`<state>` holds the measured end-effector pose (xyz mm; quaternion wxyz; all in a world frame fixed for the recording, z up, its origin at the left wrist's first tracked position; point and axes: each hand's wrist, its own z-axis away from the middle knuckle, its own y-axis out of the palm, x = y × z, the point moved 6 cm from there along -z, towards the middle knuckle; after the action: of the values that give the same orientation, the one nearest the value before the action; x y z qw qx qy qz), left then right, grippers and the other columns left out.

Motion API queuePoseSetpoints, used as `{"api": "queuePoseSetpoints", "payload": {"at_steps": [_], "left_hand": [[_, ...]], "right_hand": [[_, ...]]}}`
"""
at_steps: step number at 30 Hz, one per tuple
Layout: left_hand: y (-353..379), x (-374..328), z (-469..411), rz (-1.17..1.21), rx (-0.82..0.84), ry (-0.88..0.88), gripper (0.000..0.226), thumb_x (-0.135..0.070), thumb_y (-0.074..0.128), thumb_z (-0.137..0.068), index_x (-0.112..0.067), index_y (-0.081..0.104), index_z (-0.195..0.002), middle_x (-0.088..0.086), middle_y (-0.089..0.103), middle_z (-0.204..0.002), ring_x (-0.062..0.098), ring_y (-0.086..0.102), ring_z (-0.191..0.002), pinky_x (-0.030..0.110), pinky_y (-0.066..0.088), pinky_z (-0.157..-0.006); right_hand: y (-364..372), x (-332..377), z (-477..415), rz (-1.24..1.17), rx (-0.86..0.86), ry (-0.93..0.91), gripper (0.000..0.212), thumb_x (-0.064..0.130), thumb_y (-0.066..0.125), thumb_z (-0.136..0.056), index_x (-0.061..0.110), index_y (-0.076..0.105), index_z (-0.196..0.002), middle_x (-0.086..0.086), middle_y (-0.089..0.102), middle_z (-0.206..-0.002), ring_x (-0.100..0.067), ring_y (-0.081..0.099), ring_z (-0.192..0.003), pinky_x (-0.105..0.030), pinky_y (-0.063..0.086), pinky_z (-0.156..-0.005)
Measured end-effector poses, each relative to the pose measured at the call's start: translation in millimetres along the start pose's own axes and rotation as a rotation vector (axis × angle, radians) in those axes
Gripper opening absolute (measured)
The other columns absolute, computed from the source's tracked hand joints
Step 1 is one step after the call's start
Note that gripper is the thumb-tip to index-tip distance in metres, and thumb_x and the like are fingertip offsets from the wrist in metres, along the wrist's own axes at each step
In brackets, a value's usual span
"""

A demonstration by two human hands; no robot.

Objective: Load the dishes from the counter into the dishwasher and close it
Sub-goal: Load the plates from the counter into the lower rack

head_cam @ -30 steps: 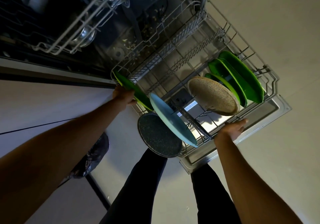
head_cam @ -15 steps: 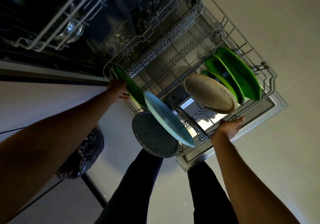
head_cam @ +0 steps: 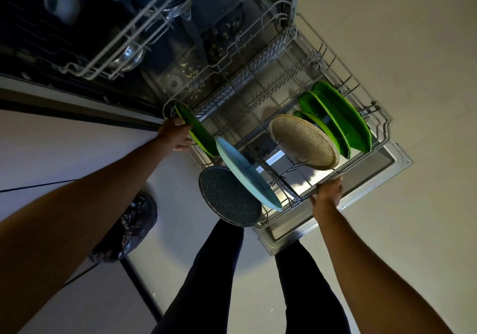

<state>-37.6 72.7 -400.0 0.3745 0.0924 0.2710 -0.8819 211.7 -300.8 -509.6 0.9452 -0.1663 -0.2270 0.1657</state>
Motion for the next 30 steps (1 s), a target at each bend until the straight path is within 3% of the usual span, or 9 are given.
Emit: {"api": "queuePoseSetpoints", "payload": {"at_steps": [4,6,9,11,14,18,22,25,30], "left_hand": [[-7.4,-0.4,46.5,-0.018,0.013,0.081,0.024,-0.024,0.055,-0.1,-0.019,0.055,-0.124,0.016,0.06,-0.112,0.022,0.063,-0.081,0.027,0.054,-0.06],[-11.1,7.3,75.6,-0.021,0.002,0.125,0.009,-0.021,0.053,-0.101,-0.022,0.057,-0.109,0.014,0.056,-0.102,0.018,0.058,-0.071,0.022,0.052,-0.054],[-21.6,31.3,116.0,-0.021,-0.047,0.133,0.012,-0.019,0.05,-0.101,-0.025,0.06,-0.097,0.011,0.059,-0.101,0.025,0.06,-0.081,0.03,0.05,-0.067],[-34.0,59.5,137.9,0.041,-0.053,0.089,0.019,-0.017,0.047,-0.102,-0.026,0.059,-0.091,0.012,0.06,-0.105,0.028,0.058,-0.088,0.037,0.048,-0.074],[-63.5,110.8,169.5,0.089,-0.062,0.061,0.015,-0.018,0.047,-0.101,-0.017,0.059,-0.11,0.014,0.06,-0.111,0.03,0.058,-0.092,0.043,0.047,-0.083],[-97.9,163.9,198.5,0.106,-0.131,0.091,0.02,-0.016,0.054,-0.098,-0.014,0.062,-0.116,0.016,0.066,-0.11,0.03,0.066,-0.086,0.042,0.054,-0.08],[-165.5,218.3,226.8,0.162,-0.207,0.172,0.018,-0.016,0.06,-0.092,-0.02,0.066,-0.108,0.024,0.068,-0.105,0.027,0.069,-0.075,0.04,0.058,-0.069],[-238.6,229.2,250.7,0.152,-0.313,0.301,0.018,-0.014,0.057,-0.097,-0.018,0.065,-0.113,0.009,0.072,-0.097,0.022,0.073,-0.08,0.045,0.062,-0.073],[-404.4,246.7,304.7,0.151,-0.585,0.515,0.016,-0.019,0.062,-0.095,-0.026,0.068,-0.108,-0.007,0.071,-0.088,0.0,0.069,-0.073,0.023,0.057,-0.068]], "right_hand": [[-16.1,-14.7,22.9,0.332,0.191,-0.003,0.047,0.045,0.042,-0.1,0.01,0.056,-0.129,-0.01,0.066,-0.105,-0.026,0.065,-0.079,-0.039,0.057,-0.071],[-25.1,-26.4,50.3,0.545,0.305,-0.016,0.033,0.033,0.048,-0.102,0.005,0.065,-0.108,-0.013,0.066,-0.087,-0.023,0.058,-0.063,-0.031,0.048,-0.057],[-36.3,-54.0,91.1,0.82,0.383,-0.089,0.041,0.039,0.048,-0.101,0.004,0.067,-0.092,-0.016,0.071,-0.087,-0.029,0.062,-0.072,-0.04,0.053,-0.072],[-38.1,-67.5,120.4,1.058,0.429,-0.214,0.044,0.042,0.045,-0.101,0.005,0.069,-0.105,-0.016,0.072,-0.103,-0.031,0.066,-0.087,-0.039,0.052,-0.08],[-27.9,-86.9,181.5,1.274,0.523,-0.348,0.044,0.041,0.044,-0.099,0.009,0.067,-0.12,-0.015,0.066,-0.122,-0.035,0.063,-0.109,-0.037,0.049,-0.086],[9.3,-97.6,257.0,1.357,0.639,-0.468,0.039,0.032,0.048,-0.097,0.008,0.067,-0.122,-0.016,0.063,-0.129,-0.035,0.06,-0.116,-0.037,0.047,-0.096],[74.6,-110.7,353.5,1.327,0.723,-0.66,0.029,0.031,0.055,-0.092,0.013,0.071,-0.11,-0.011,0.07,-0.118,-0.034,0.063,-0.108,-0.036,0.05,-0.089],[135.4,-120.1,450.0,1.28,0.823,-0.907,0.022,0.031,0.059,-0.092,0.016,0.071,-0.103,-0.011,0.072,-0.109,-0.035,0.064,-0.103,-0.036,0.049,-0.082],[227.3,-145.2,648.5,1.185,1.037,-1.273,0.008,0.031,0.062,-0.093,0.025,0.068,-0.093,-0.002,0.073,-0.096,-0.027,0.067,-0.094,-0.035,0.05,-0.078]]}}
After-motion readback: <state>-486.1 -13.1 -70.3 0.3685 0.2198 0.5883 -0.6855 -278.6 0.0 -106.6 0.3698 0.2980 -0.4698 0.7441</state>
